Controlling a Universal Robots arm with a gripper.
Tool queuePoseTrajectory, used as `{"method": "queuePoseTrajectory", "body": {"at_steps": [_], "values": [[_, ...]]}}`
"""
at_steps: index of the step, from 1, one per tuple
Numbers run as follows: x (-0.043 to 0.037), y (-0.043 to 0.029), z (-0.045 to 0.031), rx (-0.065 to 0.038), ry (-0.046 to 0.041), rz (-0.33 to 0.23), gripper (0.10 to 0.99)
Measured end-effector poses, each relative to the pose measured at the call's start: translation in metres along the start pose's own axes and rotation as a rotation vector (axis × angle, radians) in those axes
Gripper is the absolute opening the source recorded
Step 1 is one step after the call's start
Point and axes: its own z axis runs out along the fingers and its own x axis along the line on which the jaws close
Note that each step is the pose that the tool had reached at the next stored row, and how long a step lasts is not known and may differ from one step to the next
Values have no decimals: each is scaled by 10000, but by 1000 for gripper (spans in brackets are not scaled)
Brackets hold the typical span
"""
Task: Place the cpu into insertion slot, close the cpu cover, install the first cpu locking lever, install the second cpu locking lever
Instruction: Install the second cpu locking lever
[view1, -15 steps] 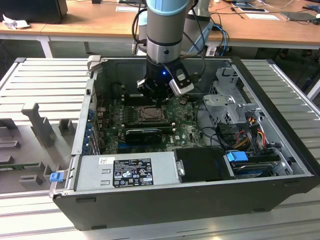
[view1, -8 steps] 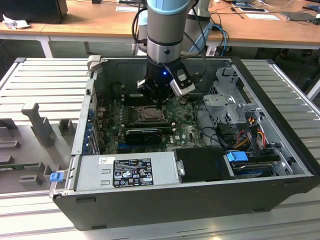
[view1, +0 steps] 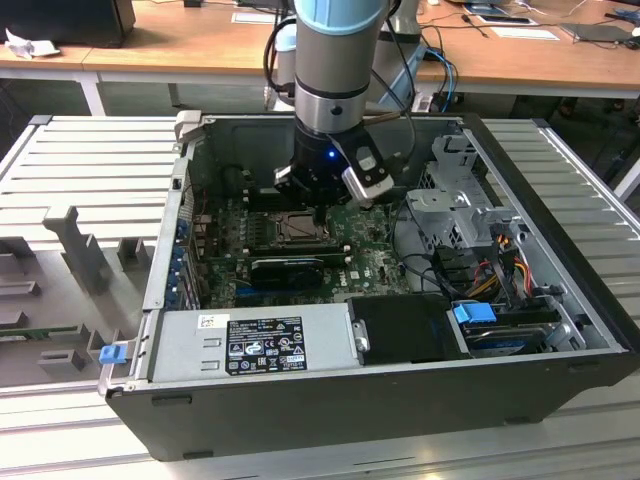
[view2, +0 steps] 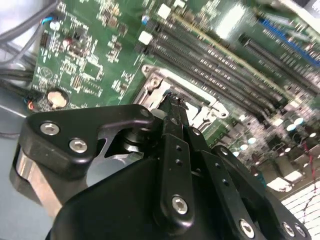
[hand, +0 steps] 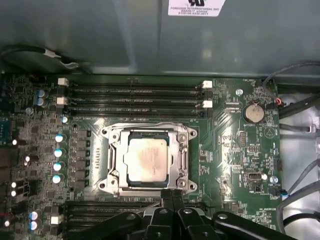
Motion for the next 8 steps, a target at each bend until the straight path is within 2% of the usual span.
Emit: {"method": "queuePoseTrajectory", "body": {"at_steps": [3, 5, 7, 8], "values": [[0, -56, 21, -11, 68, 8, 106], [7, -99, 41, -56, 79, -8, 106], [25, -133, 69, -230, 107, -279, 106], [26, -158, 68, -282, 108, -289, 106]]}}
